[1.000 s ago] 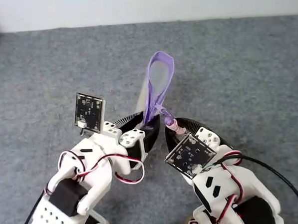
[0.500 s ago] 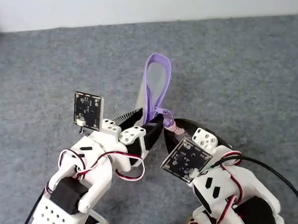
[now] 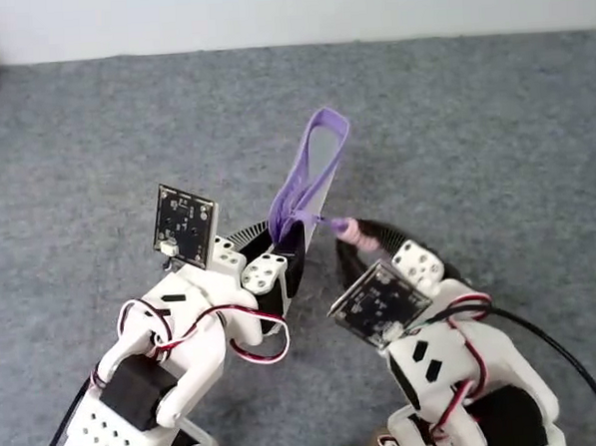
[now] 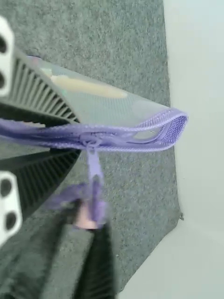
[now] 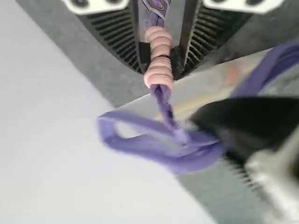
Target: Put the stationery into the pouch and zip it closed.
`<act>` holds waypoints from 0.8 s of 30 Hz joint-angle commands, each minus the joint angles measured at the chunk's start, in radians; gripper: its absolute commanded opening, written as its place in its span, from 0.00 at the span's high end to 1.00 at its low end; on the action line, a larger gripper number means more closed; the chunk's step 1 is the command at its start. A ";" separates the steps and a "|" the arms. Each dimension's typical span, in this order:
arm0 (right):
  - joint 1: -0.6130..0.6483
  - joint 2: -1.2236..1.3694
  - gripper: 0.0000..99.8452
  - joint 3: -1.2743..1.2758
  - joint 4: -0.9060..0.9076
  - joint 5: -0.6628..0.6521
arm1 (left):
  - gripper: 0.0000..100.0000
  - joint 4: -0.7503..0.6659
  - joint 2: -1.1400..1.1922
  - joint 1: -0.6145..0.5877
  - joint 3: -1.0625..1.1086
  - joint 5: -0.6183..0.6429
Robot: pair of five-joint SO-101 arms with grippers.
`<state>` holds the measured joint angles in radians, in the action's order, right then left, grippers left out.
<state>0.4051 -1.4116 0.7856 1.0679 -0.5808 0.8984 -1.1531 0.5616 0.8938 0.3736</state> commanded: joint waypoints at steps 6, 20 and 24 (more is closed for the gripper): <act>-0.188 -0.001 0.99 0.072 -0.248 -0.006 | 0.99 0.135 -0.006 -0.003 -0.082 -0.008; -0.326 -0.001 0.99 0.256 -0.610 -0.008 | 0.99 0.351 -0.006 -0.005 -0.226 -0.005; -0.366 -0.001 0.99 0.258 -0.628 -0.009 | 0.99 0.347 -0.006 -0.005 -0.251 0.023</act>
<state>0.1550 -1.4147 1.0526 0.4879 -0.5854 1.2022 -1.1423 0.5646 0.6866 0.3736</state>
